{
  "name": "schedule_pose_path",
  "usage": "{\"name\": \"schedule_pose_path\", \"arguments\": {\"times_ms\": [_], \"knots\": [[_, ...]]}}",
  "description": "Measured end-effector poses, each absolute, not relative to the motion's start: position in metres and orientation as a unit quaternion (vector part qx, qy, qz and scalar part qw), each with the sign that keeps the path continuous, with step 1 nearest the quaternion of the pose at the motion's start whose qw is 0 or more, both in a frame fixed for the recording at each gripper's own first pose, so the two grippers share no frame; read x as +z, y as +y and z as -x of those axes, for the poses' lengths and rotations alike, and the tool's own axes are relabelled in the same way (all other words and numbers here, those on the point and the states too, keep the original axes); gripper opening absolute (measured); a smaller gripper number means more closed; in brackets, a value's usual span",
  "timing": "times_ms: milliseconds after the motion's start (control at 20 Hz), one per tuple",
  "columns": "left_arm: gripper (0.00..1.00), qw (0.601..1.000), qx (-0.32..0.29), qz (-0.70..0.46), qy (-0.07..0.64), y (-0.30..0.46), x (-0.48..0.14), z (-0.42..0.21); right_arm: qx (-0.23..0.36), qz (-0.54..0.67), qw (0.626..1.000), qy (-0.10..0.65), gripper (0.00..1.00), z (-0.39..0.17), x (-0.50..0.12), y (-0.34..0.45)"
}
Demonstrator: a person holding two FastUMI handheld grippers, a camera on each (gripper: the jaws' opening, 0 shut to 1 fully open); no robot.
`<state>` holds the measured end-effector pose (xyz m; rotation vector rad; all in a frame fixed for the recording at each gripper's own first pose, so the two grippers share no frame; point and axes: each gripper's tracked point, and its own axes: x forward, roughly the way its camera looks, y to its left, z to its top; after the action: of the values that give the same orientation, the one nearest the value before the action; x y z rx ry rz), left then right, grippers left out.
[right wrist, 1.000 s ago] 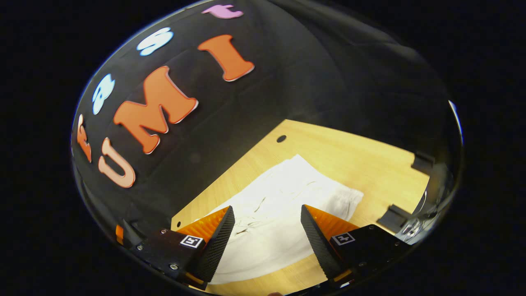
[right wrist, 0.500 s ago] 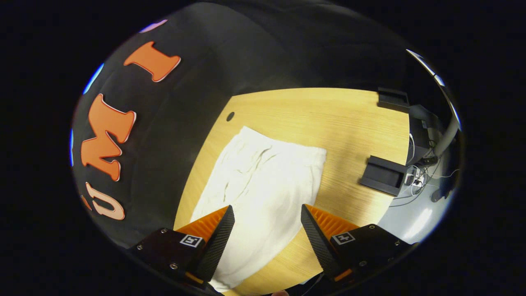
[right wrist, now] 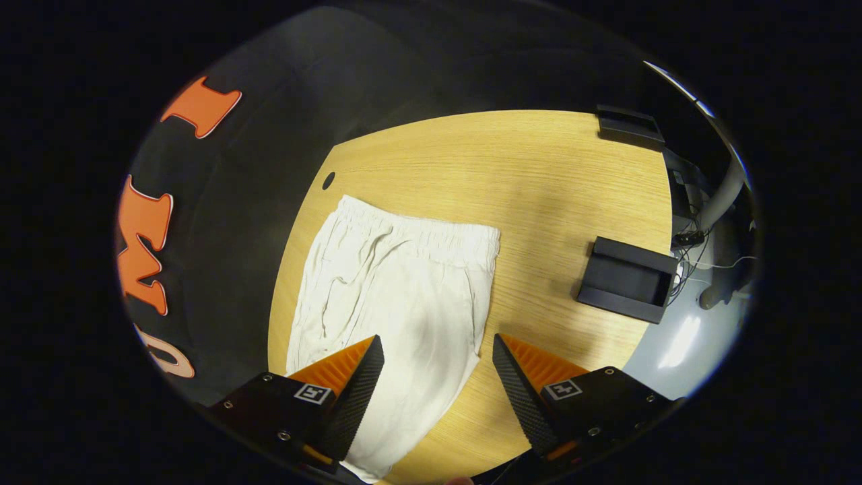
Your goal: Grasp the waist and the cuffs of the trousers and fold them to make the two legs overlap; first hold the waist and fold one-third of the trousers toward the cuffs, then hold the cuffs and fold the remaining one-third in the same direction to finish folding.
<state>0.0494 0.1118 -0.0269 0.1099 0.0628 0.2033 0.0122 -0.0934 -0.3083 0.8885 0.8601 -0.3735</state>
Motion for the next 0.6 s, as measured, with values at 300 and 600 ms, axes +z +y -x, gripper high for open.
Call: {"name": "schedule_pose_path", "arguments": {"times_ms": [300, 600], "knots": [[0.99, 0.991, 0.115, -0.047, 0.042, 0.126, -0.038, -0.055, -0.206, -0.415, 0.786, 0.410, 0.98, -0.018, -0.327, -0.101], [0.99, 0.990, 0.127, -0.044, 0.050, 0.140, -0.043, -0.061, -0.204, -0.416, 0.784, 0.413, 0.98, -0.031, -0.330, -0.095]]}}
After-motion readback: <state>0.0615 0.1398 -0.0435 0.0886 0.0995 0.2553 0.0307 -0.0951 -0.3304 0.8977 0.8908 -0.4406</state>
